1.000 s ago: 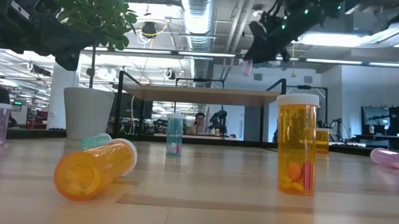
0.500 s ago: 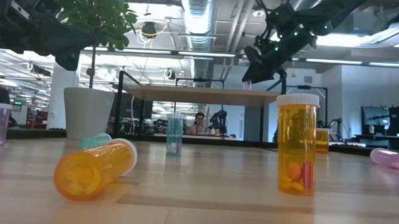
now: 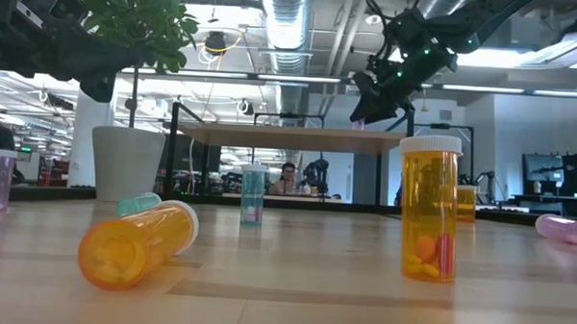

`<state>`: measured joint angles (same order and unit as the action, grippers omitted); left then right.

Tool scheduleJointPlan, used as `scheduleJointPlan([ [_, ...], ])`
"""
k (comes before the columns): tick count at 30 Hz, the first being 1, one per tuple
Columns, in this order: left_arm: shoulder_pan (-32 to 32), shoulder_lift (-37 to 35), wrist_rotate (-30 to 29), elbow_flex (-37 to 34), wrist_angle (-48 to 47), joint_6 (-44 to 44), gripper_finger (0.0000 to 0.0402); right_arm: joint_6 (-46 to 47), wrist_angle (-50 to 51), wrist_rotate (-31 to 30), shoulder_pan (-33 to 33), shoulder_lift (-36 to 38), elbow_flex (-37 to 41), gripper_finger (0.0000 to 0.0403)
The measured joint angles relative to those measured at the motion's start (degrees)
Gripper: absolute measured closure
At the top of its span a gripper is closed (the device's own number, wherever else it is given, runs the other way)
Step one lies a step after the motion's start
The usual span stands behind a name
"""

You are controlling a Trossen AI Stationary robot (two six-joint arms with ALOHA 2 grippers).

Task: Pick and place medicine bottles onto shelf by color
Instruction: Put the middle pink pill bottle on the shelf, then put the left pink pill bottle on the shelf aligned with the other pink pill bottle

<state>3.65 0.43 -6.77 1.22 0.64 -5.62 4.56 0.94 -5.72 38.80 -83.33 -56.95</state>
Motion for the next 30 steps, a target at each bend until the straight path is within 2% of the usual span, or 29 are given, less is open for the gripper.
scheduleJointPlan([
  [8,0.0,0.0,0.0,0.0,0.0,0.0,0.0401,-0.1,0.4,0.0,-0.1,-0.3,0.0,0.0191],
  [17,0.0,0.0,-0.1,0.0,0.0,0.0,0.0401,-0.4,2.9,-0.1,-0.6,0.9,0.0,0.0179],
  [30,0.0,0.0,-0.1,0.0,0.0,0.0,0.0401,0.1,10.8,-0.4,-3.1,9.3,0.0,0.0174],
])
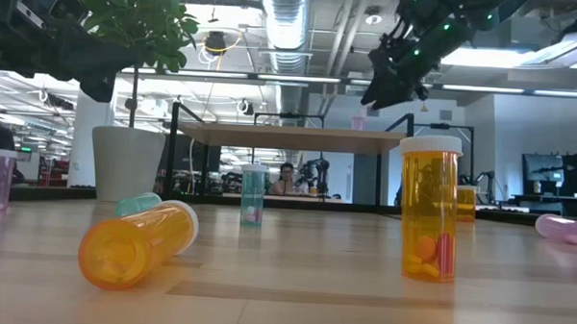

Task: Pick and place medicine bottles onto shelf by color
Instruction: Put the left pink pill bottle on the shelf aligned with the other pink pill bottle

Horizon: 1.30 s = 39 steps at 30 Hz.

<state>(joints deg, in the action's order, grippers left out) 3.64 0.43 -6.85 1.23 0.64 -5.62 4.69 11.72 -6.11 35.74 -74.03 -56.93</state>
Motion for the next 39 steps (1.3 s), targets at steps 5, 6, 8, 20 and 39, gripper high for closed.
scheduleJointPlan([
  [5,0.0,0.0,0.0,0.0,0.0,0.0,0.0401,1.4,5.0,0.0,-2.1,3.6,0.0,0.0174],
  [6,0.0,0.0,0.0,0.0,0.0,0.0,0.0401,1.7,5.9,0.0,-2.8,4.3,0.0,0.0174],
  [8,0.0,0.0,0.0,0.0,0.0,0.0,0.0401,2.6,8.0,0.0,-4.5,5.7,0.0,0.0174],
  [20,0.0,0.0,0.0,0.0,0.0,0.0,0.0401,6.2,10.7,-0.7,-25.6,11.3,0.0,0.0174],
  [39,0.0,0.0,0.0,0.0,0.0,0.0,0.0401,6.6,-5.1,-15.3,-61.6,5.1,0.4,0.0175],
])
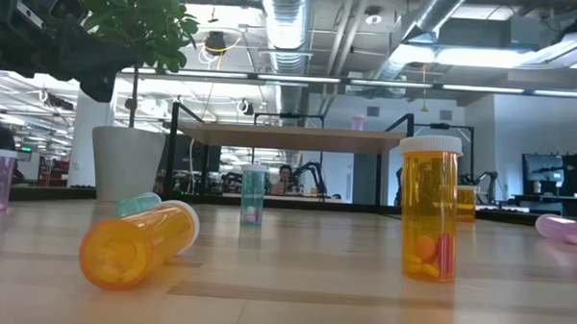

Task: Pick and place medicine bottles onto shelf by color
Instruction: Put the left pink pill bottle on the shelf aligned with the other pink pill bottle

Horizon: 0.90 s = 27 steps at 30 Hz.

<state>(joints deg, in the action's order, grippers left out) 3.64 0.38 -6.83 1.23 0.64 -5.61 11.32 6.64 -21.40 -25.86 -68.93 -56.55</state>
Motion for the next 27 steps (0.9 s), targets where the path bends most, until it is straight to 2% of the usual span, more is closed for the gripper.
scheduleJointPlan([
  [7,0.0,0.0,0.0,0.0,0.0,0.0,0.0401,-1.4,-17.0,-4.0,-6.1,-2.7,8.4,0.0175],
  [14,0.0,0.0,0.0,0.0,0.0,0.0,0.0401,0.9,-27.9,-8.0,-6.9,-2.5,17.4,0.0175],
  [27,0.0,0.0,0.0,0.0,0.0,0.0,0.0401,3.7,-29.6,-8.7,-6.2,-3.3,20.3,0.0175],
])
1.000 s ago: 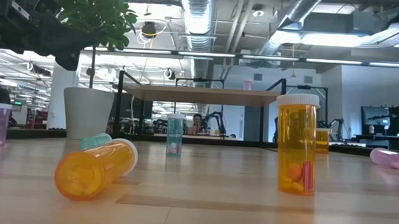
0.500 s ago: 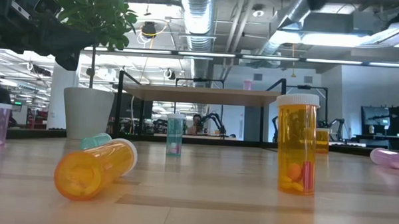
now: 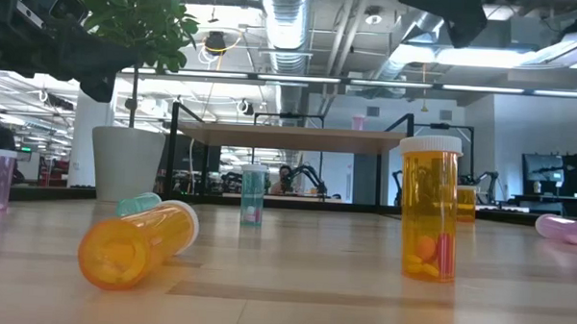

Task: Pick and place medicine bottles onto shelf by color
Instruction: Put the left pink pill bottle on the shelf aligned with the other pink pill bottle

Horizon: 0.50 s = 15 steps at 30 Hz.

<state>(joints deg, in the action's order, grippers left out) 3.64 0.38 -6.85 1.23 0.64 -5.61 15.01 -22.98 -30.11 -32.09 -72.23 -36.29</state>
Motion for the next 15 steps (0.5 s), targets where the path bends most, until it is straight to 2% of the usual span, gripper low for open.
scheduleJointPlan([
  [15,0.0,0.0,0.0,0.0,0.0,0.0,0.0401,-0.3,-3.4,0.0,0.8,-0.3,0.0,0.0175],
])
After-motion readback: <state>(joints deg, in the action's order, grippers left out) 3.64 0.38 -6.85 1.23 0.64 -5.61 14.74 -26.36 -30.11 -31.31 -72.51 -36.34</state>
